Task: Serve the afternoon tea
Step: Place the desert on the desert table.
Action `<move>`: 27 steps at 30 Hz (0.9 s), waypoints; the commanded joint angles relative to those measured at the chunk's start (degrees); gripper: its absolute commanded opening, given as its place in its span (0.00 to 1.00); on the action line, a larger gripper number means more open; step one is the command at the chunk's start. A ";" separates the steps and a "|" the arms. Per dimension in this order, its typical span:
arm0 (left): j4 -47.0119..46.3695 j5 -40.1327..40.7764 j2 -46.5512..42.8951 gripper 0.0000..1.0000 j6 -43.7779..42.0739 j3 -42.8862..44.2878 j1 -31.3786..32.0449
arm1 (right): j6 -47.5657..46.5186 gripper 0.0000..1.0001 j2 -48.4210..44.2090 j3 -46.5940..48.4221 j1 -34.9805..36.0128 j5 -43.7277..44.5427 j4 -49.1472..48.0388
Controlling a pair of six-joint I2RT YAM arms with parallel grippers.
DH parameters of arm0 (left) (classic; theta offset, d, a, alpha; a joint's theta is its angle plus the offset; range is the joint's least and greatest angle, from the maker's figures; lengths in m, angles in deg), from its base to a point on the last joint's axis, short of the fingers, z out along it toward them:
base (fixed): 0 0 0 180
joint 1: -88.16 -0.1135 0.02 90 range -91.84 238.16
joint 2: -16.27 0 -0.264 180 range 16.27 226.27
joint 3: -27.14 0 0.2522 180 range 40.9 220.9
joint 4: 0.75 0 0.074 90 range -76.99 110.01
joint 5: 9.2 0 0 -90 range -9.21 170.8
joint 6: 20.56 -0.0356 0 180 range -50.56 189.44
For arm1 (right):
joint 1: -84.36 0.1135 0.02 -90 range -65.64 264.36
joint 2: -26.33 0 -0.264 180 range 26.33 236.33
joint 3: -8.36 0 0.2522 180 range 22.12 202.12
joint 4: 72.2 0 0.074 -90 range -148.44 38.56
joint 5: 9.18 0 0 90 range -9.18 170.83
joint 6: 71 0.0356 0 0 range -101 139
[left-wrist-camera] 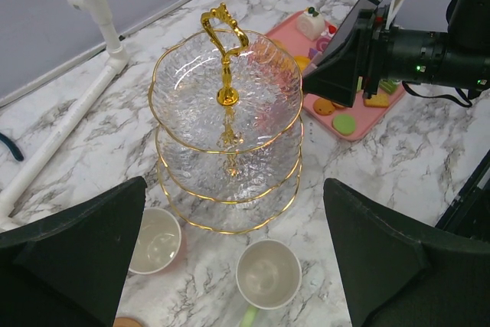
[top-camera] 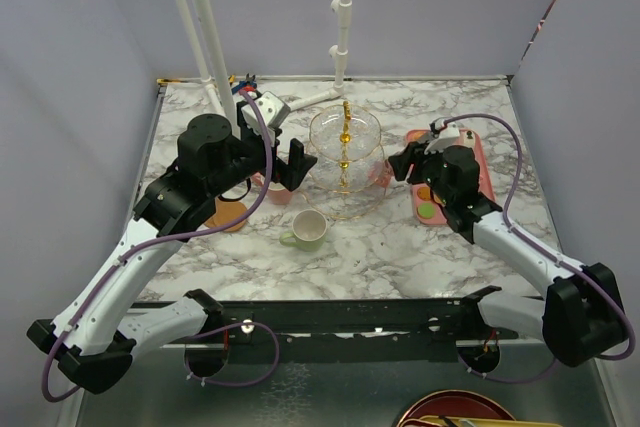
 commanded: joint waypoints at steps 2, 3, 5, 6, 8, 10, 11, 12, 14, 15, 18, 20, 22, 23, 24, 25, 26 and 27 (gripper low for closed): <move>-1.29 -2.05 0.21 0.99 0.48 1.52 -0.47 | -0.20 0.58 -3.00 -1.56 0.51 -2.15 -0.29; -1.29 -2.05 0.19 0.99 0.48 1.40 -0.48 | 0.04 0.58 -3.46 -1.73 0.55 -2.27 -0.35; -1.29 -2.02 0.06 0.99 0.41 1.19 -0.48 | -0.18 0.58 -4.36 -2.20 0.50 -2.70 -0.76; -1.29 -2.01 0.06 0.99 0.35 1.17 -0.48 | -0.05 0.58 -4.51 -2.31 0.49 -2.68 -0.69; -1.29 -2.20 0.18 0.99 0.22 1.21 -0.48 | -0.08 0.58 -4.75 -2.28 0.50 -2.79 -0.61; -1.29 -2.16 0.23 0.99 0.09 1.34 -0.48 | 0.04 0.57 -5.30 -2.39 0.50 -2.65 -0.46; -1.29 -2.17 0.16 0.99 0.04 1.35 -0.48 | 0.16 0.57 -5.67 -2.43 0.50 -2.26 -0.34; -1.28 -2.21 0.10 0.99 0.04 1.32 -0.48 | 0.32 0.57 -6.05 -2.35 0.50 -1.97 0.00; -1.16 -2.22 -0.02 0.99 -0.04 1.23 -0.48 | 0.06 0.57 -6.68 -2.19 0.50 -1.01 0.46; -1.12 -2.13 -0.10 0.99 -0.05 1.10 -0.48 | -0.03 0.57 -6.94 -2.05 0.50 -0.53 0.65; -1.11 -2.21 -0.12 0.99 -0.05 1.00 -0.48 | -0.26 0.57 -7.11 -1.23 0.55 0.36 1.22; -1.11 -2.34 -0.05 0.99 -0.05 1.15 -0.48 | -0.34 0.57 -7.17 -0.78 0.50 0.50 1.40; -1.10 -2.41 -0.08 0.99 -0.05 1.33 -0.48 | -0.58 0.57 -7.23 -0.45 0.50 2.21 1.48; -1.11 -2.42 -0.04 0.99 -0.05 1.44 -0.48 | -0.75 0.57 -7.40 -0.09 0.50 2.89 1.79; -1.04 -2.35 -0.10 0.99 -0.05 1.50 -0.48 | -1.05 0.58 -7.52 0.15 0.52 3.62 2.05; -1.03 -2.39 -0.08 0.99 -0.05 1.44 -0.48 | -1.32 0.57 -7.85 0.29 0.50 4.72 2.33; -0.96 -2.39 -0.12 0.99 -0.05 1.37 -0.48 | -1.50 0.58 -8.19 0.33 0.50 5.92 2.43; -0.90 -2.41 -0.20 0.99 -0.05 1.31 -0.46 | -1.64 0.57 -8.56 0.28 0.50 7.37 2.52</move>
